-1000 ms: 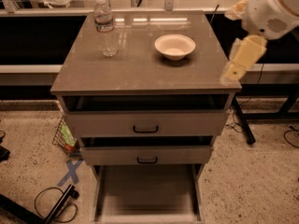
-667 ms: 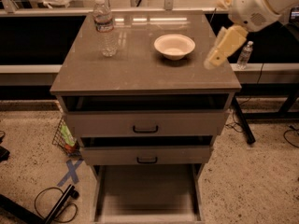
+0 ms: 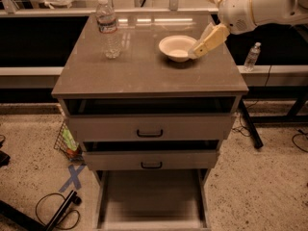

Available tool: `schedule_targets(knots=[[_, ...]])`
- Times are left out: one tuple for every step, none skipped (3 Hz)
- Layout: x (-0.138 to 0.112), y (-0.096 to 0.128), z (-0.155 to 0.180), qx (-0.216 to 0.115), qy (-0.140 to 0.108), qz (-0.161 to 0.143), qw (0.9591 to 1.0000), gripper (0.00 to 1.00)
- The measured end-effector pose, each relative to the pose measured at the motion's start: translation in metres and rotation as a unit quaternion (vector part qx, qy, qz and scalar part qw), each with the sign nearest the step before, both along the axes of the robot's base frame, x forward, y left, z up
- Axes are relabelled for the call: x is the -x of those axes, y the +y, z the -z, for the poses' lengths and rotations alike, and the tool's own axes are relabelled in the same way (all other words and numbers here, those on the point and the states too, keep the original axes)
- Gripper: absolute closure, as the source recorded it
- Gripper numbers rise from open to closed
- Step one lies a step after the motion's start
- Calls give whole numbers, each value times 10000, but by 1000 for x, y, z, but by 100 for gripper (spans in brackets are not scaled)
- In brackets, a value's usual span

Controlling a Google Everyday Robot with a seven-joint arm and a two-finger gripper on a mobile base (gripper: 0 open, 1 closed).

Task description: Place water bottle into bottom drawer

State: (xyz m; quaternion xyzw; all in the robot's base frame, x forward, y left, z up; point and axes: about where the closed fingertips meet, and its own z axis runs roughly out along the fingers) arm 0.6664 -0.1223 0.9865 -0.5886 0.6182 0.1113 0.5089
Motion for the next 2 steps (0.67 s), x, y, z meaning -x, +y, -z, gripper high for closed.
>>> schedule_targets(knots=[[0, 0, 0, 1, 2, 0, 10000, 0], [-37, 26, 11, -519, 136, -224, 9983, 0]])
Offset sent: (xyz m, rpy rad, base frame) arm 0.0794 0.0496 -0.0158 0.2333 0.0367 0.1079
